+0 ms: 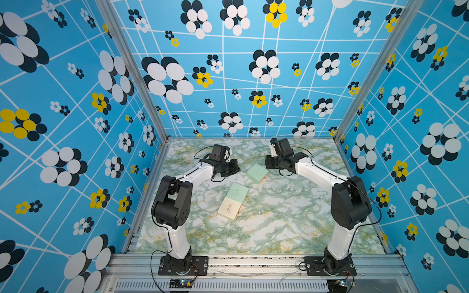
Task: Take out the earrings from the drawer-style jewelry box
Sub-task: Close the drawer of the jewelry box, then move the jewelry box to the center of the board.
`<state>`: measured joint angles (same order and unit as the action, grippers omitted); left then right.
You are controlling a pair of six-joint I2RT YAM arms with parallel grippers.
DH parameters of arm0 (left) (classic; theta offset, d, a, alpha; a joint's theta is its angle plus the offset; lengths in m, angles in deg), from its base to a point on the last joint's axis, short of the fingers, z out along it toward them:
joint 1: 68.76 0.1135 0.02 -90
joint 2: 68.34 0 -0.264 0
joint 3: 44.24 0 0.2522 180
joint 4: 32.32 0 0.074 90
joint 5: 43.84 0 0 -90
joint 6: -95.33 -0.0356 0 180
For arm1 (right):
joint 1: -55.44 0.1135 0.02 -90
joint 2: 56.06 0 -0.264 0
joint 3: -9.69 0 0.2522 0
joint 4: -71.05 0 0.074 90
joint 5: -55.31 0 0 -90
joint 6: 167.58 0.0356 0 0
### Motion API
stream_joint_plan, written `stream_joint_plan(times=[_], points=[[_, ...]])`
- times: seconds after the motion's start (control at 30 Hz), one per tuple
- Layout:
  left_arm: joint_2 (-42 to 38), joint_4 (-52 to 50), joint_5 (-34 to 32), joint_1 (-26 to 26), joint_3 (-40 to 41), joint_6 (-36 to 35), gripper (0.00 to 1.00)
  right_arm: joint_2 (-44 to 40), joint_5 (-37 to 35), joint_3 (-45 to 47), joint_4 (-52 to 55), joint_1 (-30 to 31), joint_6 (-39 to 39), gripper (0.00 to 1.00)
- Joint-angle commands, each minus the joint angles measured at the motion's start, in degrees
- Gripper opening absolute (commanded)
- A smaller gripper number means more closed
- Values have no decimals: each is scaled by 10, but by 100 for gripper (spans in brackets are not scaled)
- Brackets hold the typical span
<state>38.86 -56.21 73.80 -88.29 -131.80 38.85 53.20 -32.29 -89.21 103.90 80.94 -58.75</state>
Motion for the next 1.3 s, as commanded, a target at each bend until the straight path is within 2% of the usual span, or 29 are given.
stream_joint_plan(times=[0.0, 0.27, 0.4, 0.8, 1.27], points=[[27, 10, 23, -6, -31, 8, 0, 45, 19, -43, 9, -24, 9, 20], [73, 58, 41, -9, -55, 23, 0, 105, 49, -102, 5, -37, 10, 23], [110, 48, 46, -10, -88, 28, 0, 129, 59, -117, 6, -37, 12, 23], [161, 69, 47, -15, -106, 43, 0, 149, 100, -107, -9, -37, 17, 23], [196, 39, 41, -11, -146, 30, 0, 166, 130, -84, -8, -37, 17, 22]])
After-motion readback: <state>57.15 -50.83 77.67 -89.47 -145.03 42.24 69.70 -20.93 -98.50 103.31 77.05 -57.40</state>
